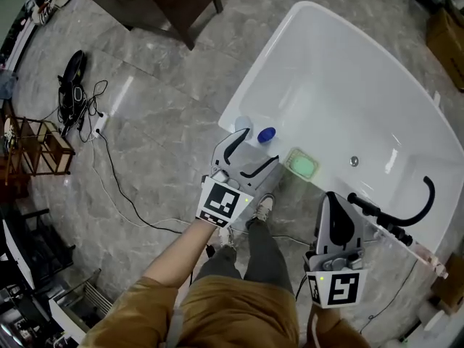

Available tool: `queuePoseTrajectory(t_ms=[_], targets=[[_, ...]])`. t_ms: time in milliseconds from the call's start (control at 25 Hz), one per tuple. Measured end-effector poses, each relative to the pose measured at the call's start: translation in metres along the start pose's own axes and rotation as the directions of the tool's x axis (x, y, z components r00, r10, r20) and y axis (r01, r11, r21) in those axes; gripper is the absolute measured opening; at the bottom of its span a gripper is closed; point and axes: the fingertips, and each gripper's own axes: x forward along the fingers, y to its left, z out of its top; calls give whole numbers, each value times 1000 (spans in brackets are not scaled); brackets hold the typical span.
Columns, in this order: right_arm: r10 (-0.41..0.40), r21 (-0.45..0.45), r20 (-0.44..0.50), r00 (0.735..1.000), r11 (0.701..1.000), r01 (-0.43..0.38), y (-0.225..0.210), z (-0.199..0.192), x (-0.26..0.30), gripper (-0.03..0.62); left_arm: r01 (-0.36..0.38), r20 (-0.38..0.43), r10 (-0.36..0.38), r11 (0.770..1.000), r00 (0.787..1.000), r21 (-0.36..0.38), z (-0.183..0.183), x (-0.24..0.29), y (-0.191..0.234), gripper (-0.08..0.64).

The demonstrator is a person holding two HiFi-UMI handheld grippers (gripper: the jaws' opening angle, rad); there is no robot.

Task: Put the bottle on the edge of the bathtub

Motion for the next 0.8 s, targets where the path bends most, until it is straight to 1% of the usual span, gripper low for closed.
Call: queuePoseTrajectory(t_ms=[80,200,360,480,680,800], targets=[[-3,-10,16,1000,1000,3,6,10,-5,6,-9,-9,9,1000,1000,-2,6,-10,2,342],[-6,-20,32,999,1000,6,14,22,-14,6,-27,-27,27,1000,999,6,13,-23,3,278],[-4,-34,44,999,999,6,25,33,-26,6,-47,-14,48,999,999,13,26,-38,3,219],[-6,-46,49,999,999,8,31,39,-37,6,-62,0,62,998,998,9,36,-51,2,152],[-15,-62,51,999,998,18,39,48,-51,6,-72,22,71,997,997,12,52,-74,-2,64],[-17,-71,54,998,997,21,47,53,-60,6,-83,31,83,997,996,4,59,-90,-3,30]])
